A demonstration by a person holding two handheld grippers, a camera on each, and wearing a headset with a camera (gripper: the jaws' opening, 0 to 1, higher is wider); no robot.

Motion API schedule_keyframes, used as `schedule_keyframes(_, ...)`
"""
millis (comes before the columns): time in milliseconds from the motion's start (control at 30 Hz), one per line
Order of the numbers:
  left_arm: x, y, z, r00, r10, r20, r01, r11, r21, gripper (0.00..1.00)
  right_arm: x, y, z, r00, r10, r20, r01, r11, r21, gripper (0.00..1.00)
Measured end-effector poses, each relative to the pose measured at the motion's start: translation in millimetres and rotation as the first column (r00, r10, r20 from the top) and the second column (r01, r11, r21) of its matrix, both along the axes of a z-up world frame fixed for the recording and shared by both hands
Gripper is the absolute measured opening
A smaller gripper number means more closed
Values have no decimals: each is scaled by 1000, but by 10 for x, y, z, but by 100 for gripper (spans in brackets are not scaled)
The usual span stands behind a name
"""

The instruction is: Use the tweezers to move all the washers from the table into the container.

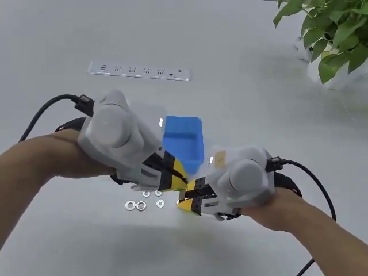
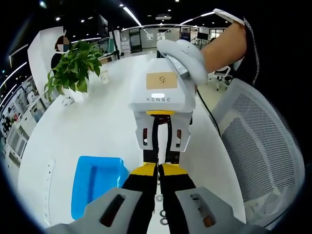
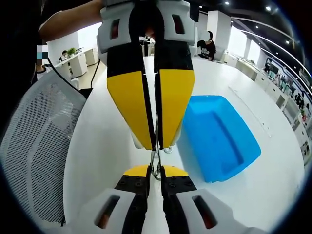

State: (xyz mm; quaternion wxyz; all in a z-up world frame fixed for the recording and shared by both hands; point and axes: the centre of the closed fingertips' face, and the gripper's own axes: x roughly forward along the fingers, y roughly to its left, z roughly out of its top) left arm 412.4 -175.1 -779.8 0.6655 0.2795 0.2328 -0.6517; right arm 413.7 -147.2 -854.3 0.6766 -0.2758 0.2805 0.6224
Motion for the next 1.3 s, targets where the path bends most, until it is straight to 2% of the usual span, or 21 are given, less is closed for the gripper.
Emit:
schedule_keyframes(267, -5, 48, 141, 1000, 4, 15, -4, 1000, -2, 6, 15, 49, 140, 1000, 12, 15, -12, 1000, 6, 10)
schedule_keyframes(600, 63, 102, 373, 999, 14, 42, -14, 1000, -5, 6, 102, 109, 377, 999, 25, 47, -25, 1000, 14, 10)
schedule_keyframes(800, 175, 141, 514, 997, 22, 70, -22, 1000, -6, 6, 230, 147, 521, 997, 28, 72, -30, 999, 25, 10)
schedule_keyframes(1167, 383, 184, 612, 995, 29, 93, -29, 1000, -4, 6, 454, 189, 626, 995, 37, 96, -40, 999, 29, 10)
schedule_keyframes(1300, 502, 190, 637, 994, 29, 106, -29, 1000, -4, 6, 579, 203, 653, 994, 31, 104, -35, 999, 36, 10)
